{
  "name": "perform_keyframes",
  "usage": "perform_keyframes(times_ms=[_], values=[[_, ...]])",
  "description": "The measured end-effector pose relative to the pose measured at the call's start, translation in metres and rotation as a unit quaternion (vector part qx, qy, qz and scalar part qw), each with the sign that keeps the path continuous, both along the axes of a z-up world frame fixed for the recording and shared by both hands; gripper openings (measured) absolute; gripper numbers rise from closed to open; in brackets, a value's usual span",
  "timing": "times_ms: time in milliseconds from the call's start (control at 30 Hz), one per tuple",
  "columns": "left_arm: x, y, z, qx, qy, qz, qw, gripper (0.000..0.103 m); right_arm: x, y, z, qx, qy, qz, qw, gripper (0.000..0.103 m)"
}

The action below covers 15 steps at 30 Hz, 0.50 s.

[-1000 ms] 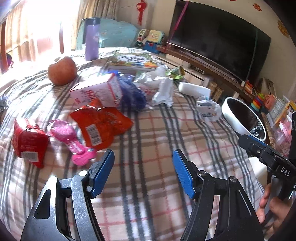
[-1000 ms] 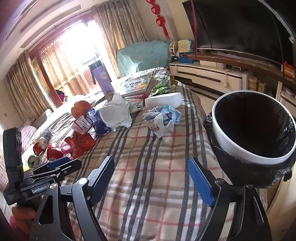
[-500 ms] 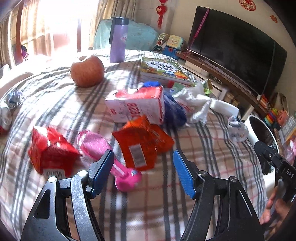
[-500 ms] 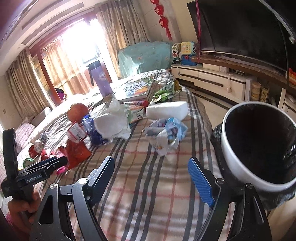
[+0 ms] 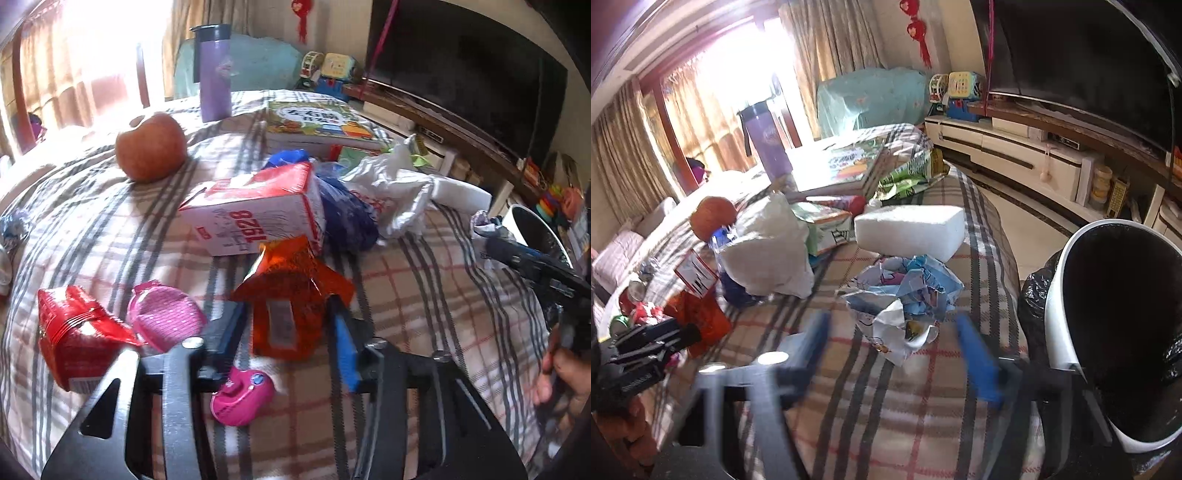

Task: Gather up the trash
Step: 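Grasp the orange snack bag with the left tool while the right tool grasps crumpled paper, then carry both items over the bin and open both tools to drop them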

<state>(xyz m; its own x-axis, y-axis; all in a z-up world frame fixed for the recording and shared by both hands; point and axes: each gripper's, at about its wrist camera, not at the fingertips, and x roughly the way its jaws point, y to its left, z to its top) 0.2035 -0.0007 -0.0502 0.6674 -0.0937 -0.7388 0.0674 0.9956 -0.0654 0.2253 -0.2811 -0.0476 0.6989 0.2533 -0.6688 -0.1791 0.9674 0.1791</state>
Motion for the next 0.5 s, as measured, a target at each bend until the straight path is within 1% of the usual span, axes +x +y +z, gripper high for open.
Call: perform_keyframes(times_ms=[33,67,100,133,233,500], values=[[-0.002,-0.002,0.001,-0.007,0.001,-0.005,1.0,0.03,-0.001,-0.001,-0.002,0.0,0.005,-0.001,1.0,0.028],[-0.002,-0.003,0.002,-0.013,0.002,-0.007,0.9999,0.028,-0.003,-0.001,-0.001,0.001,0.002,-0.001,1.0,0.025],[-0.004,-0.004,0.002,-0.021,0.002,-0.011,0.9997,0.022,-0.005,-0.002,0.0,0.001,-0.002,-0.001,1.0,0.017],[-0.006,-0.005,0.003,-0.028,0.003,-0.014,0.9995,0.012,-0.009,-0.002,0.002,0.002,-0.006,0.0,1.0,0.016],[-0.012,-0.012,0.005,-0.046,0.006,-0.028,0.9985,0.012,-0.021,-0.004,0.006,0.01,-0.01,0.005,1.0,0.015],[-0.032,-0.04,0.017,-0.067,-0.009,-0.071,0.9951,0.011,-0.057,-0.018,0.012,0.031,-0.012,0.004,0.999,0.014]])
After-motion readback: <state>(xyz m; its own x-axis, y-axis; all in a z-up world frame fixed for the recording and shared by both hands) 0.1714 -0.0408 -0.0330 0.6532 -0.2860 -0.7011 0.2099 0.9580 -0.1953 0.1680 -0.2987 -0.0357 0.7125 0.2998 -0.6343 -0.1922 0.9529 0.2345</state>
